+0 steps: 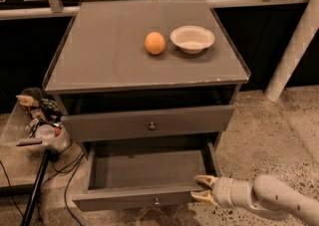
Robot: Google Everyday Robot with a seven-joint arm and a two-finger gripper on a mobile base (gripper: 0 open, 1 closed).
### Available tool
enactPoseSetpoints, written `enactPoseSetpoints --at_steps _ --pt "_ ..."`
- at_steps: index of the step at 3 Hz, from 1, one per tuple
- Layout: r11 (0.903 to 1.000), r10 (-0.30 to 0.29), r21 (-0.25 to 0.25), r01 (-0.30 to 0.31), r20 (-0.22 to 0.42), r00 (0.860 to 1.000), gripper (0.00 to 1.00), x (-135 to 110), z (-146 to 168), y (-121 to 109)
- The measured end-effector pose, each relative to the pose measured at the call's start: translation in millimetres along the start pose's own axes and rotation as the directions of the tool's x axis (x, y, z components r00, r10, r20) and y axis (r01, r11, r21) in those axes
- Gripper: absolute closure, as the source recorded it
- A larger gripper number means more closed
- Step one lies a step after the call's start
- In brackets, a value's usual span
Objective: Open middle drawer
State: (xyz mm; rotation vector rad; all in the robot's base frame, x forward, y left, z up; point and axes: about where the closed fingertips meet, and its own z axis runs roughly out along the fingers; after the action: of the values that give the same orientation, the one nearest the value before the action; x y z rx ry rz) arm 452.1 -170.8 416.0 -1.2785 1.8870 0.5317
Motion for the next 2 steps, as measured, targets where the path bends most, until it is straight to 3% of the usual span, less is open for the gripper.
enactPoseSetpoints --at_steps 1,2 --pt "0.9998 -0.014 -0.015 0.014 0.009 1.0 1.0 2.8 -2.5 19.6" --pt "0.9998 -0.014 -0.015 0.014 0.009 1.0 1.0 0.2 -4.5 19.3"
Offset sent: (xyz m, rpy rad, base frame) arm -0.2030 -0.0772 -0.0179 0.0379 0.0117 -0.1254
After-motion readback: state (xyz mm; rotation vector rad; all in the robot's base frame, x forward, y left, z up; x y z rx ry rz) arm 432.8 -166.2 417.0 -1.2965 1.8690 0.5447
